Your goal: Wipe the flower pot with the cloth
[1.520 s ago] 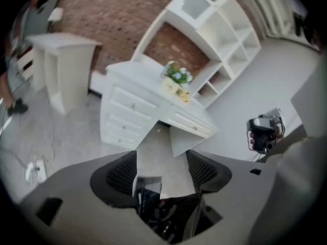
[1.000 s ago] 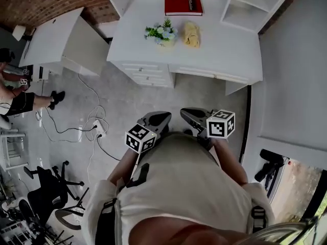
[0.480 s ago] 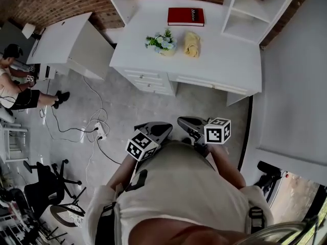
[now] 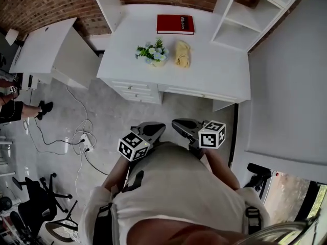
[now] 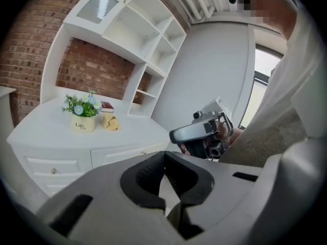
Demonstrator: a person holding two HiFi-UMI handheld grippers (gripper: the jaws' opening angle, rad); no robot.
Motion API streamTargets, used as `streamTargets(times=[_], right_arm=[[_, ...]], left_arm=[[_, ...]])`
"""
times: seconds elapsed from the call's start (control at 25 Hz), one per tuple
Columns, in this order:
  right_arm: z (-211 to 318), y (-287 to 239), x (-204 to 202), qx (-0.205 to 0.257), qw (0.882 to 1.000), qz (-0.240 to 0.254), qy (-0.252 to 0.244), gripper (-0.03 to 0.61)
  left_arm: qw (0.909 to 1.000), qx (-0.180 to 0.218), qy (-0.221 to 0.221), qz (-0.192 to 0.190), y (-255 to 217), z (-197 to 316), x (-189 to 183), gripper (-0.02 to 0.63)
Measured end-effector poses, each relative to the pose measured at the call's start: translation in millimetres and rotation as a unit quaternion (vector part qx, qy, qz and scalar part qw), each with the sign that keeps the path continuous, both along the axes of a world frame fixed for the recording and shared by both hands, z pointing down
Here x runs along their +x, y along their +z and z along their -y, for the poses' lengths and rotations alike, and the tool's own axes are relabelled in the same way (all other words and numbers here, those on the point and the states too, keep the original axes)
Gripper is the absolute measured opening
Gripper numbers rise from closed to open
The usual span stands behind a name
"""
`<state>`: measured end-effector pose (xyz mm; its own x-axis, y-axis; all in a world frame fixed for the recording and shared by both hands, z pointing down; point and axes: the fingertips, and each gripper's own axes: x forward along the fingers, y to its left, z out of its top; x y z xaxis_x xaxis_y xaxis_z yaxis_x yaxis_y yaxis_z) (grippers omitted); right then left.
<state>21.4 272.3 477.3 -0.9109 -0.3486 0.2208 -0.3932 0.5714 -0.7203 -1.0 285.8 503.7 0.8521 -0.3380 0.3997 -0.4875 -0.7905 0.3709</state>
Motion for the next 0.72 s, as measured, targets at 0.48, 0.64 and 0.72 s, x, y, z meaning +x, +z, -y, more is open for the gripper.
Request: streamTargets(times=[0.48, 0.64, 0.72], right_arm=[[74.9, -8.0, -66.6, -0.013, 1.000, -0.016, 0.015, 0.011], [88.9, -3.6, -86.2, -0.012, 0.999, -0.036, -0.008, 0.011], [94.9, -2.2, -90.0, -0.011, 0.999, -0.046, -0.008, 0.011]], left_arm=[[0.9942, 0.010, 0.050, -0.095, -39.9, 72.9, -53.7, 0.021], [0.9937, 0.015, 0.051, -0.098, -38.1, 89.8, -68.4, 0.021], [0.9933, 0.012, 0.052, -0.103, -36.6, 95.3, -72.1, 0.021]])
